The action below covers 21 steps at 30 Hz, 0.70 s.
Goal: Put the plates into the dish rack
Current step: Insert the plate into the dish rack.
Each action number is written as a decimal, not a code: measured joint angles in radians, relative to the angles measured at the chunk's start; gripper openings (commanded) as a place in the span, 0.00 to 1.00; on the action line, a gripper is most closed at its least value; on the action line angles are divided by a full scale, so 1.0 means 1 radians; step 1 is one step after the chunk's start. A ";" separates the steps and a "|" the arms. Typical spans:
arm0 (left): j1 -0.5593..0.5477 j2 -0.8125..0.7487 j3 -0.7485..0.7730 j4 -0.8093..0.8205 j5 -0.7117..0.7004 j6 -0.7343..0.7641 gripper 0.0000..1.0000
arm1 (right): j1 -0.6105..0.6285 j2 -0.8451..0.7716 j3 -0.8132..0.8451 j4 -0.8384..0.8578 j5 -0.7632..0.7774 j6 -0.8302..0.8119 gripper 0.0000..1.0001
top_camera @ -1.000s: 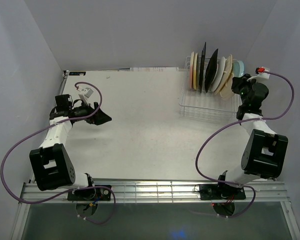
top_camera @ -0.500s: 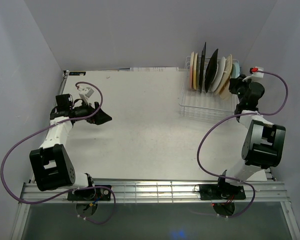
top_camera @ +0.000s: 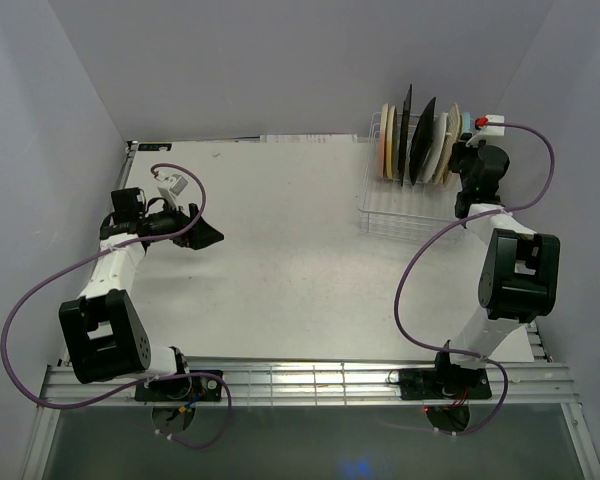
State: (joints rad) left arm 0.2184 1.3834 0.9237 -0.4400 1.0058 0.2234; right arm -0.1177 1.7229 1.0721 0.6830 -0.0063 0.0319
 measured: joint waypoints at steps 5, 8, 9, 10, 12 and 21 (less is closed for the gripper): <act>-0.003 0.000 0.000 0.000 0.000 0.000 0.98 | 0.009 0.024 0.035 -0.003 0.011 -0.027 0.08; -0.005 0.000 0.000 0.000 -0.001 0.000 0.98 | 0.010 0.027 0.038 -0.002 0.011 -0.032 0.08; -0.006 0.000 0.000 0.000 -0.001 0.000 0.98 | 0.010 0.027 0.038 -0.001 0.011 -0.032 0.08; -0.006 0.000 0.000 0.000 -0.001 0.000 0.98 | 0.010 0.027 0.038 -0.001 0.011 -0.032 0.08; -0.006 -0.001 -0.001 0.000 -0.001 0.000 0.98 | 0.010 0.027 0.037 0.000 0.011 -0.032 0.08; -0.007 -0.016 -0.002 0.000 -0.003 0.000 0.98 | 0.010 0.026 -0.022 0.087 0.012 -0.029 0.08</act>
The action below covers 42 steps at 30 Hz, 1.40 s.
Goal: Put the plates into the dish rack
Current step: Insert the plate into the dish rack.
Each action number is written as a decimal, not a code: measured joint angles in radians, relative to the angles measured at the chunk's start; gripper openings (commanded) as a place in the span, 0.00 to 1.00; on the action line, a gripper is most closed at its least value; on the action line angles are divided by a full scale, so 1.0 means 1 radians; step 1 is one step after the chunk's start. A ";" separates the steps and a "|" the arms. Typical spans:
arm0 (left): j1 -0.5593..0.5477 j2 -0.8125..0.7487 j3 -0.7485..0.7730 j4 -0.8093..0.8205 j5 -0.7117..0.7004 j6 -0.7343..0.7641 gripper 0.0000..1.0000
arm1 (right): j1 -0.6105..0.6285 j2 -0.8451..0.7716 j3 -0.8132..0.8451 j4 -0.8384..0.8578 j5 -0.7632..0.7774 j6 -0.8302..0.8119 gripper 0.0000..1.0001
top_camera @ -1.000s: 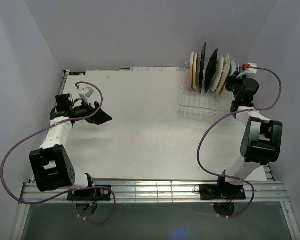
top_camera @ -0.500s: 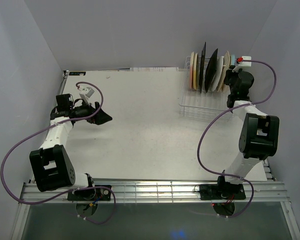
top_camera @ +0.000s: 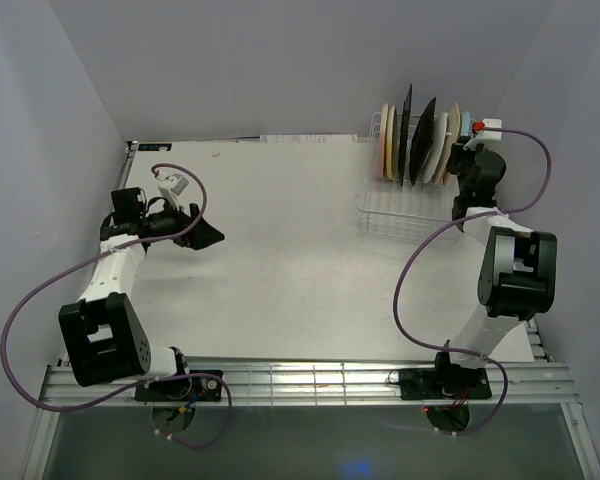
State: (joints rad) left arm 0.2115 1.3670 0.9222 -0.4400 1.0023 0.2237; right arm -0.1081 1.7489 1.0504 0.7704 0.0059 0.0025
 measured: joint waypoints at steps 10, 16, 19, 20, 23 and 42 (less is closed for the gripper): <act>0.000 -0.007 -0.002 0.000 0.000 0.000 0.98 | 0.000 -0.013 -0.060 0.066 0.009 0.008 0.13; 0.000 -0.011 -0.013 -0.001 0.000 0.000 0.98 | 0.000 -0.027 -0.098 0.088 0.014 0.017 0.20; 0.000 -0.012 -0.013 0.000 0.000 0.000 0.98 | 0.000 -0.028 -0.101 0.093 0.017 0.019 0.21; 0.000 -0.012 -0.013 0.000 0.000 0.000 0.98 | 0.000 -0.028 -0.103 0.094 0.018 0.021 0.22; 0.000 -0.012 -0.013 0.000 0.000 0.001 0.98 | 0.000 -0.032 -0.110 0.095 0.020 0.024 0.27; -0.004 -0.012 -0.013 -0.001 0.000 0.004 0.98 | -0.014 -0.035 -0.132 0.118 -0.028 0.074 0.42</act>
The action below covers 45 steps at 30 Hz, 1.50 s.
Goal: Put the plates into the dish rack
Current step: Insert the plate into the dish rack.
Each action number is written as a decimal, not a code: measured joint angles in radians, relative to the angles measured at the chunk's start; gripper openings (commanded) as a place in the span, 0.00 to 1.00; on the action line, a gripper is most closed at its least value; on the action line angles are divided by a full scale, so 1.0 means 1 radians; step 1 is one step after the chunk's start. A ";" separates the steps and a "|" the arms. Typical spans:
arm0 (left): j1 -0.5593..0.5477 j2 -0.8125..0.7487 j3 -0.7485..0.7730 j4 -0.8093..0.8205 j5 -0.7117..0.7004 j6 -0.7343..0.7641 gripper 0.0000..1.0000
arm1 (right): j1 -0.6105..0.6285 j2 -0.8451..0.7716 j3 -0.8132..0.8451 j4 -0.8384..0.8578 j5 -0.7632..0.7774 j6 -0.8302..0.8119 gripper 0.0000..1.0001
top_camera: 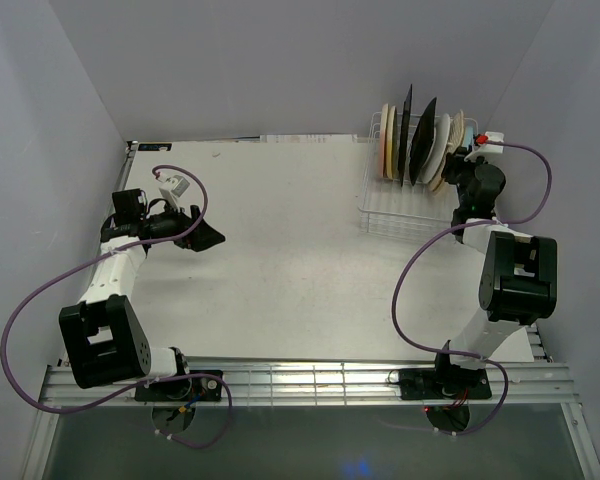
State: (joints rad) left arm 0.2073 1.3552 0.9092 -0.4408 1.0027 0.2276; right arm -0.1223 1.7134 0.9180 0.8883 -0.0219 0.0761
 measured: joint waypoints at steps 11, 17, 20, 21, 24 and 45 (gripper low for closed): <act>0.000 0.000 0.000 0.000 0.000 0.000 0.98 | -0.014 -0.002 0.000 0.001 0.016 0.040 0.08; 0.000 0.000 0.000 -0.001 0.000 0.001 0.98 | -0.034 -0.002 0.001 -0.002 -0.018 0.041 0.08; 0.000 0.000 0.000 -0.001 0.000 0.001 0.98 | -0.040 0.004 0.013 -0.010 -0.037 0.040 0.08; 0.000 0.000 0.000 -0.001 0.000 0.001 0.98 | -0.042 0.009 0.020 -0.011 -0.042 0.040 0.08; 0.000 -0.001 0.000 -0.001 0.000 0.001 0.98 | -0.048 0.027 0.051 -0.025 -0.053 0.040 0.08; 0.000 -0.001 0.000 -0.003 0.000 0.000 0.98 | -0.059 0.147 0.216 0.012 -0.076 0.048 0.14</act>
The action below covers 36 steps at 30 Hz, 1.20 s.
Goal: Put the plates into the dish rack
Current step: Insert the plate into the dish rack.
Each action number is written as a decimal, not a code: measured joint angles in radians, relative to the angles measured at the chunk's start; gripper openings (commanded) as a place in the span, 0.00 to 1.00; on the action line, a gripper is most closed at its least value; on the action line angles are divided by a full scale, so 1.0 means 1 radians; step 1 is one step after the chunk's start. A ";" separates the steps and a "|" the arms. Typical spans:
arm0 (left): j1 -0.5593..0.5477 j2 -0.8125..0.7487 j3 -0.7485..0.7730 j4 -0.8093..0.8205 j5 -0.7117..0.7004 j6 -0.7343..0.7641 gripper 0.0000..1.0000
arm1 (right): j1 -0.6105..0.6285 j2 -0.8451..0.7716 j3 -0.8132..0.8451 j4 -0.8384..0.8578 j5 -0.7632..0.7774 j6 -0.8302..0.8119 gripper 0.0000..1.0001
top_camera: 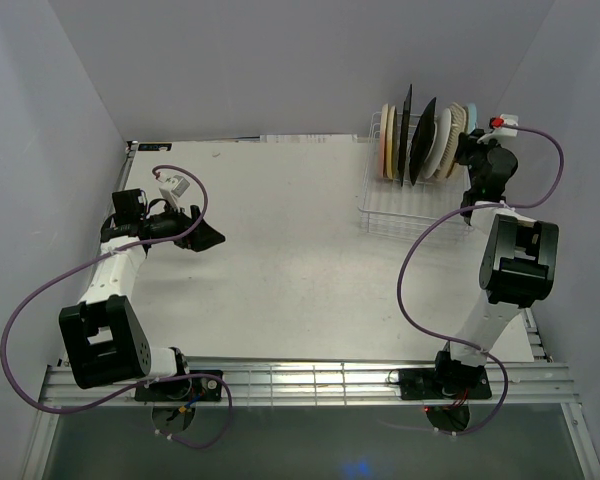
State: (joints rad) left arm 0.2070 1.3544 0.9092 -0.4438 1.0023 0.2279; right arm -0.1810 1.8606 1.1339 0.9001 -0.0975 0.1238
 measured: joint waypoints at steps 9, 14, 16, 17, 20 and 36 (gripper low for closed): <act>-0.001 -0.006 0.000 0.000 0.000 0.000 0.98 | -0.017 0.000 -0.056 0.074 -0.010 0.028 0.08; -0.001 -0.007 0.000 0.000 0.000 0.000 0.98 | -0.055 0.005 -0.090 0.108 -0.051 0.101 0.08; -0.001 -0.008 0.000 0.000 0.000 0.000 0.98 | -0.079 0.014 -0.104 0.137 -0.080 0.143 0.08; -0.001 -0.008 0.000 0.000 0.000 0.000 0.98 | -0.090 0.021 -0.110 0.152 -0.097 0.165 0.08; -0.001 -0.010 0.000 0.000 0.000 0.000 0.98 | -0.115 0.039 -0.118 0.182 -0.132 0.223 0.08; -0.001 -0.015 0.000 0.000 0.000 0.000 0.98 | -0.132 0.059 -0.118 0.217 -0.175 0.267 0.21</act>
State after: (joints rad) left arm 0.2058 1.3396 0.9092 -0.4442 1.0027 0.2283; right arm -0.3130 1.9198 1.0161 1.1172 -0.2726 0.3908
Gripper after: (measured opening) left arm 0.976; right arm 0.242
